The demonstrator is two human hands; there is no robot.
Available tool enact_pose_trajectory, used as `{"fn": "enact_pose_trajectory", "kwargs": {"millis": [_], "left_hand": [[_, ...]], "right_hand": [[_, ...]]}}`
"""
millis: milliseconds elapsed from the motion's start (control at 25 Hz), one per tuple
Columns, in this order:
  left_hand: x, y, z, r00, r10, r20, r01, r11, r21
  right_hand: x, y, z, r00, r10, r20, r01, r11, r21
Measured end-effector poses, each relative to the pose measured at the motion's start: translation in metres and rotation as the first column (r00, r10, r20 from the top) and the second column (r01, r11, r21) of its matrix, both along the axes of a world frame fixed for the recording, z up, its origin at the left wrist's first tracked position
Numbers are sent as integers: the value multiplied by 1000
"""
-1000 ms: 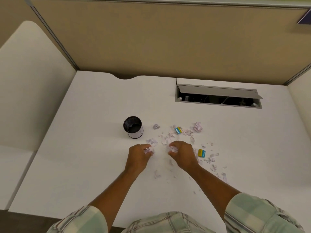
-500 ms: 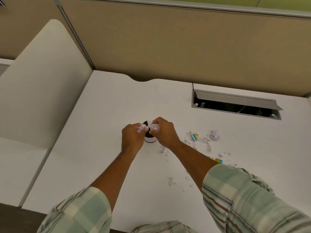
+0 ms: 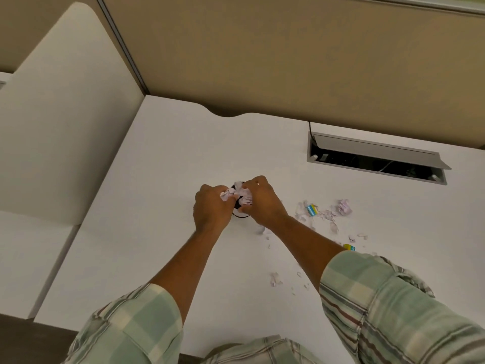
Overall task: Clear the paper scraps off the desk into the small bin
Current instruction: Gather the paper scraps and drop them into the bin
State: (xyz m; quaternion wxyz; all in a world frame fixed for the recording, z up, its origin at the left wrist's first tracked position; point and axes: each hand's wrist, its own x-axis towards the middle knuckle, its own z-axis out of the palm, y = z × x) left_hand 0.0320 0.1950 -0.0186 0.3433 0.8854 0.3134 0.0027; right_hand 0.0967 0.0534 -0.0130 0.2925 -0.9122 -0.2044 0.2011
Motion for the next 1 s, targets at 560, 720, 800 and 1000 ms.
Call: {"fn": "enact_pose_trajectory", "kwargs": {"millis": [560, 720, 800, 1000], "left_hand": [[9, -17, -5, 913, -358, -196, 398, 886, 238], [-5, -30, 4, 952, -306, -7, 303, 938, 167], [-17, -44, 7, 940, -326, 97, 299, 929, 219], [-51, -96, -5, 836, -497, 233, 439, 860, 261]], "right_hand": [[-30, -61, 0, 978, -193, 80, 189, 980, 62], [-40, -99, -1, 972, -216, 90, 212, 976, 58], [-48, -122, -4, 968, -238, 74, 234, 970, 57], [-69, -204, -16, 938, -345, 38, 347, 936, -61]]}}
